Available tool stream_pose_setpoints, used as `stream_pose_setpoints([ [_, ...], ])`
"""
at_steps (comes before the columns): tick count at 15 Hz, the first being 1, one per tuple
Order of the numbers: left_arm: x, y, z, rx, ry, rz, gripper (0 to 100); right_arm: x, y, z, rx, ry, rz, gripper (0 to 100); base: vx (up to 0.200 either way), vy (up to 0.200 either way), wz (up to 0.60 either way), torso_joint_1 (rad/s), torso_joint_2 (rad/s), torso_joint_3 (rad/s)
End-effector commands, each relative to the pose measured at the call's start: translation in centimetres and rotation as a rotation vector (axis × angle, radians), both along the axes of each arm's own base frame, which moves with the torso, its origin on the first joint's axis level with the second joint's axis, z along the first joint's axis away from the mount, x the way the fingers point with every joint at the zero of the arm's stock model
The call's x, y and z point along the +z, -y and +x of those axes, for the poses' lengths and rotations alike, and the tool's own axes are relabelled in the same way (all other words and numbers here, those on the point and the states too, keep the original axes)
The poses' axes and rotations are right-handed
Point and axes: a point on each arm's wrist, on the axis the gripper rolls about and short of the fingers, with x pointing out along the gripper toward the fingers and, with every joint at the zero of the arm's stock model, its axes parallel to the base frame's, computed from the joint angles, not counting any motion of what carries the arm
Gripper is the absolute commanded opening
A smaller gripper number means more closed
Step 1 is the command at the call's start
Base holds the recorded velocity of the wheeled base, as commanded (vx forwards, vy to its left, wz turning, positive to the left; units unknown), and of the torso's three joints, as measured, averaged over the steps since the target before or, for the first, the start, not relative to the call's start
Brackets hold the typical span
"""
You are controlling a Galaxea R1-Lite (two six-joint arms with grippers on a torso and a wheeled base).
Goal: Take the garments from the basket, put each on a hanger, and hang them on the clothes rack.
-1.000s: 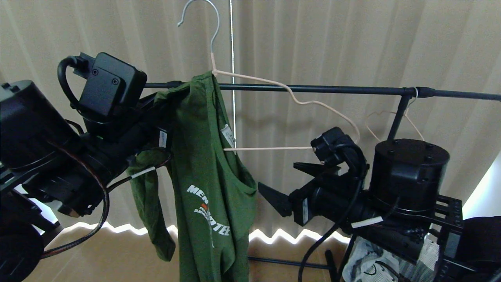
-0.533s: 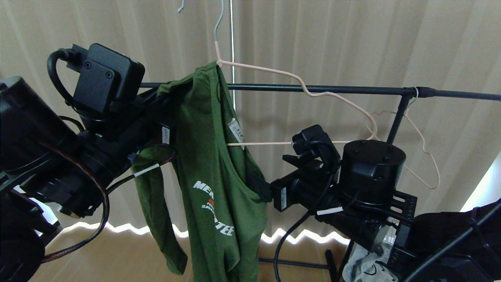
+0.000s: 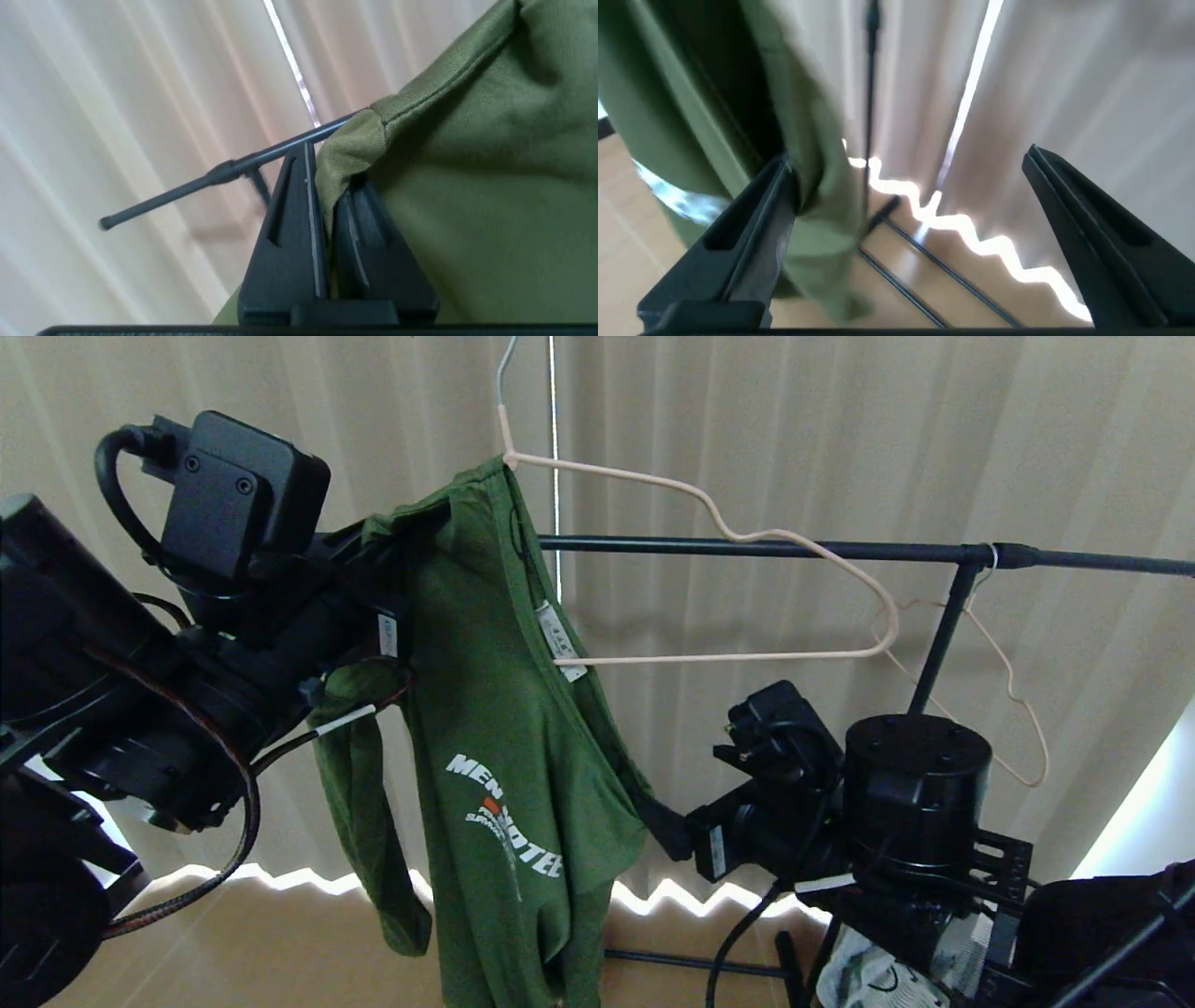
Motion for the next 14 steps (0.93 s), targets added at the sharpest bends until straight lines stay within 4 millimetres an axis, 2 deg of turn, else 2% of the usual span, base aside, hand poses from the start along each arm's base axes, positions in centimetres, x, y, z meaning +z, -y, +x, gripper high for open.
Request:
stream_pose_setpoints([
  [1,-0.2,-0.6,0.9,0.038,-0.007,0.006,0,1.0,2.5,-0.2,-0.051,0.023,0.005,100,0.000,0.000,0.00,0.000,0.00,0.000],
  [2,-0.2,-0.7,0.9,0.041,-0.007,0.006,0,1.0,2.5,-0.2,-0.054,0.024,0.003,100,0.000,0.000,0.00,0.000,0.00,0.000],
  [3,-0.6,-1.7,1.6,0.085,-0.018,0.023,0,1.5,4.5,-0.2,-0.104,0.040,-0.002,100,0.000,0.000,0.00,0.000,0.00,0.000],
  [6,-1.9,-2.4,1.4,0.117,-0.052,0.088,0,2.9,6.9,0.3,-0.182,0.083,0.011,100,0.000,0.000,0.00,0.000,0.00,0.000],
  [7,-2.9,-2.9,1.2,0.134,-0.082,0.123,0,3.5,7.7,0.7,-0.208,0.105,0.015,100,0.000,0.000,0.00,0.000,0.00,0.000],
  [10,-5.3,-4.1,0.7,0.182,-0.148,0.239,0,4.9,8.2,0.6,-0.220,0.149,0.044,100,0.000,0.000,0.00,0.000,0.00,0.000],
  [14,-6.8,-5.0,0.1,0.216,-0.173,0.313,0,7.0,8.2,0.5,-0.212,0.213,0.090,100,0.000,0.000,0.00,0.000,0.00,0.000],
])
